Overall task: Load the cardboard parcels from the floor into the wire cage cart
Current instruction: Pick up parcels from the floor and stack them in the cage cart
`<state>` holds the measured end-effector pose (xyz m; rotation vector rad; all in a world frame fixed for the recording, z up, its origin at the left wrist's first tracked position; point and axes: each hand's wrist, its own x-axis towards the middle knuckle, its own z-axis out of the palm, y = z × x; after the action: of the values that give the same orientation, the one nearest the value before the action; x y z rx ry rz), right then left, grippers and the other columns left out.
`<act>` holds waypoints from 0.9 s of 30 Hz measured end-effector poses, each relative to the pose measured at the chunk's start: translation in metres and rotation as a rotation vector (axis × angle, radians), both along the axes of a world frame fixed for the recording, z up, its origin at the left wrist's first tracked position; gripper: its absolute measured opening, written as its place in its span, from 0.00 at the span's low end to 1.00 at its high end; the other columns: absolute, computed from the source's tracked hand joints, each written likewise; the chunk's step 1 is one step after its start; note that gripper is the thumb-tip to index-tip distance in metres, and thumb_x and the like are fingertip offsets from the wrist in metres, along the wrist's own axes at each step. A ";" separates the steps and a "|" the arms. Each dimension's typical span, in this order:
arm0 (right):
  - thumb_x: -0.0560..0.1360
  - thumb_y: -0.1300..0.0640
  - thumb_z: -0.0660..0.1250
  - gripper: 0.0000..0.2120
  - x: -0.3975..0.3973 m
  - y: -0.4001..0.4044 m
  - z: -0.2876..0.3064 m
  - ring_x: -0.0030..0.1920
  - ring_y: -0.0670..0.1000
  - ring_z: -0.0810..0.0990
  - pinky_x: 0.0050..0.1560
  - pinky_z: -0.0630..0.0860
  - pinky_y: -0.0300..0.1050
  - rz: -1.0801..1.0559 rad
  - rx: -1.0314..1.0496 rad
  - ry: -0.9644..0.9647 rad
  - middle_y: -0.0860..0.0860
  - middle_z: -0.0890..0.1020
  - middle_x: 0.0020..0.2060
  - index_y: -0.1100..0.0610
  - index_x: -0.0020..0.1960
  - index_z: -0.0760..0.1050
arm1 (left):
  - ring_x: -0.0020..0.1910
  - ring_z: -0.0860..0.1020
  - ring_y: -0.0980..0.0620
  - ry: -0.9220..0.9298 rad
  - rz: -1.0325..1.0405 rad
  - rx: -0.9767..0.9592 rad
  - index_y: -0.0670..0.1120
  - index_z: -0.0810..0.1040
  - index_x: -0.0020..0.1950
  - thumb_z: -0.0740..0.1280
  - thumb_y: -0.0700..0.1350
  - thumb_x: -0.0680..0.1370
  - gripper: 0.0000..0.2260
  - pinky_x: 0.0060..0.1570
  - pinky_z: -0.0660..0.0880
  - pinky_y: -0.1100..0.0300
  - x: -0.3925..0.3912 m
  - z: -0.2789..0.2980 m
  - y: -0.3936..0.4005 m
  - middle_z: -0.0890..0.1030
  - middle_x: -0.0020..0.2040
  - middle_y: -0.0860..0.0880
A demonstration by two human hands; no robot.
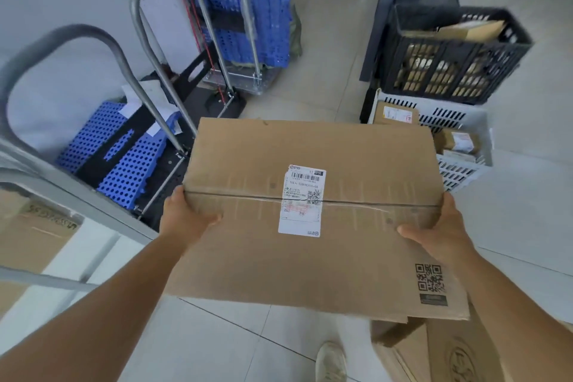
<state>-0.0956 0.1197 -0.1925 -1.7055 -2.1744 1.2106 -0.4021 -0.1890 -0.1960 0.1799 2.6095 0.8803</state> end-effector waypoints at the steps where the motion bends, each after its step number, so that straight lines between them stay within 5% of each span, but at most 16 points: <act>1: 0.59 0.53 0.83 0.52 0.001 -0.007 0.015 0.68 0.59 0.70 0.65 0.70 0.64 -0.005 0.014 0.022 0.56 0.69 0.68 0.52 0.75 0.56 | 0.59 0.75 0.41 0.017 -0.003 0.013 0.47 0.64 0.73 0.80 0.50 0.63 0.42 0.57 0.75 0.44 0.000 0.016 -0.006 0.72 0.65 0.44; 19: 0.62 0.52 0.81 0.40 -0.016 -0.091 0.241 0.62 0.58 0.73 0.55 0.73 0.54 0.098 0.193 0.199 0.56 0.73 0.63 0.51 0.66 0.62 | 0.61 0.73 0.38 0.235 0.039 0.170 0.42 0.65 0.72 0.78 0.46 0.67 0.38 0.60 0.72 0.43 0.013 0.250 -0.126 0.72 0.65 0.41; 27: 0.60 0.49 0.82 0.43 -0.032 -0.115 0.317 0.62 0.57 0.73 0.61 0.73 0.61 0.237 0.184 0.296 0.54 0.72 0.65 0.50 0.68 0.62 | 0.61 0.74 0.37 0.326 0.144 0.145 0.43 0.65 0.73 0.79 0.51 0.66 0.40 0.60 0.73 0.41 0.041 0.331 -0.184 0.72 0.66 0.40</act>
<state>-0.1272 0.0049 0.1245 -1.1431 -2.2635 1.1815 -0.3613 -0.3727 0.1349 0.1904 2.8868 1.1789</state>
